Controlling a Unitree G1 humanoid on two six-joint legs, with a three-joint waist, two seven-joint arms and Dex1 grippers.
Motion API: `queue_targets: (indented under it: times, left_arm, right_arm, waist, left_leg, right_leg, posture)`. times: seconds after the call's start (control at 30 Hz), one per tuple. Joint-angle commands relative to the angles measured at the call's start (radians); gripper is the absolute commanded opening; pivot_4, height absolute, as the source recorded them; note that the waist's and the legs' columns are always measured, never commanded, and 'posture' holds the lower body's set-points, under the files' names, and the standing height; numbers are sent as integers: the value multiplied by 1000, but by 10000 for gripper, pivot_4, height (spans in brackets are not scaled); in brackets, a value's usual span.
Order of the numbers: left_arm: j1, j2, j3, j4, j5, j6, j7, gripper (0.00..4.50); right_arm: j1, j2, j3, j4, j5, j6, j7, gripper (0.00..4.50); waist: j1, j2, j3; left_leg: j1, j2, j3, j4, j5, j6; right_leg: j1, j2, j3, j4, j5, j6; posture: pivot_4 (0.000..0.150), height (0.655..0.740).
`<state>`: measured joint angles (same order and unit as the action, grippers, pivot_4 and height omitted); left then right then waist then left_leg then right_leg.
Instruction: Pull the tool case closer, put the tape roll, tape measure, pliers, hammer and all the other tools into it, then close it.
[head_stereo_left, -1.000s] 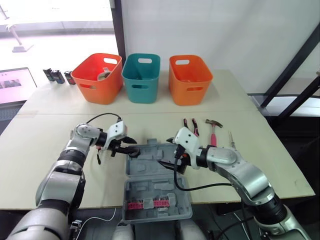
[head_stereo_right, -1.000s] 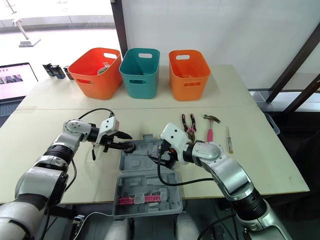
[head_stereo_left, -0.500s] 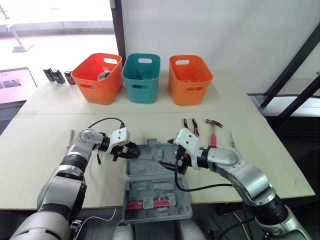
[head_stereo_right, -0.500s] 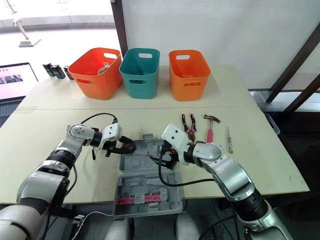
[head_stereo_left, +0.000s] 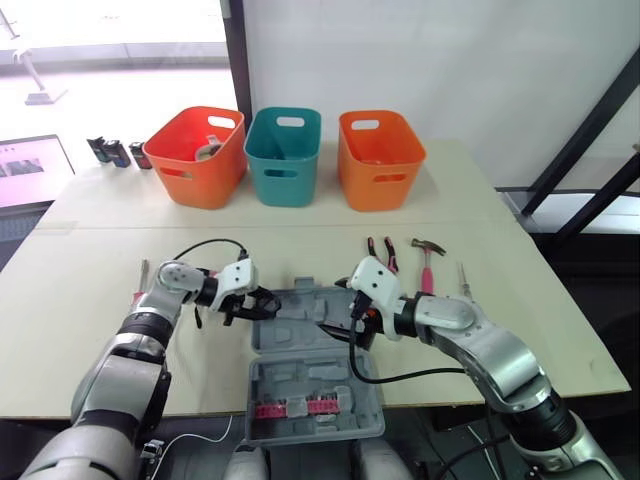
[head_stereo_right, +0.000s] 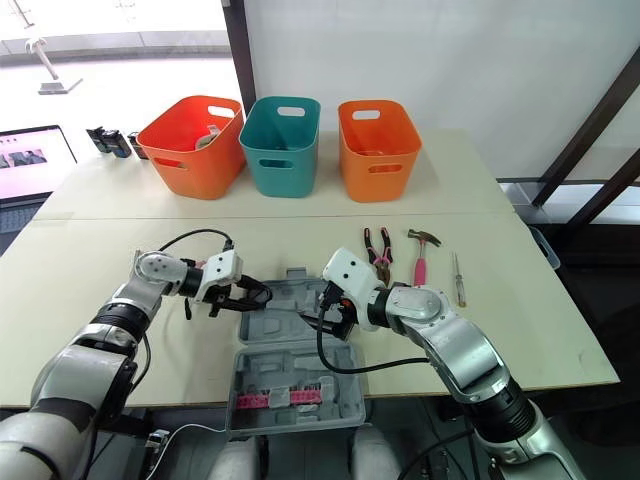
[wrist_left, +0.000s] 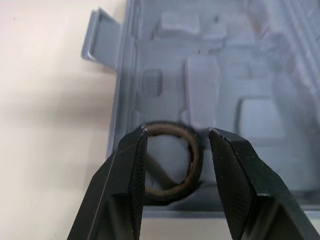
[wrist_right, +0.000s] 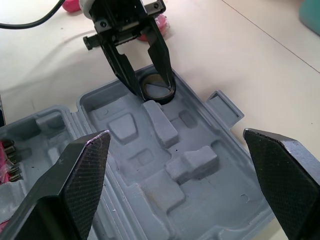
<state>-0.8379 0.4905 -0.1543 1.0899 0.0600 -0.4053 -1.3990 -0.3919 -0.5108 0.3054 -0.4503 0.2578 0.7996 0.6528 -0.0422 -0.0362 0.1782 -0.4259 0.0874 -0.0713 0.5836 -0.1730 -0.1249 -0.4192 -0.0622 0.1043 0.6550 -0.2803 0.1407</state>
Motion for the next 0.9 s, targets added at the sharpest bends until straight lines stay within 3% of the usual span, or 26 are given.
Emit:
queue_targets:
  times: [0.03, 0.63, 0.9]
  left_arm:
    - [-22, 21, 32, -49, -46, 32, -41, 20533]
    - [16, 34, -50, -4, 86, -108, 136, 20533]
    - [13, 35, -52, 15, 92, -113, 145, 20533]
  right_arm:
    - [-3, 0, -13, -35, 4, -14, 1, 45000]
    - [-10, 1, -19, -32, 9, -16, 8, 45000]
    - [-9, 2, -19, -32, 9, -16, 6, 45000]
  waist:
    - [-1, 0, 0]
    - [0, 0, 0]
    - [1, 0, 0]
  left_leg:
    - [0, 0, 0, 0, 0, 0]
    - [0, 0, 0, 0, 0, 0]
    - [1, 0, 0, 0, 0, 0]
  right_leg:
    - [0, 0, 0, 0, 0, 0]
    - [0, 0, 0, 0, 0, 0]
    - [1, 0, 0, 0, 0, 0]
  posture:
    - [1500, 7400]
    - [1500, 7400]
    - [1500, 7400]
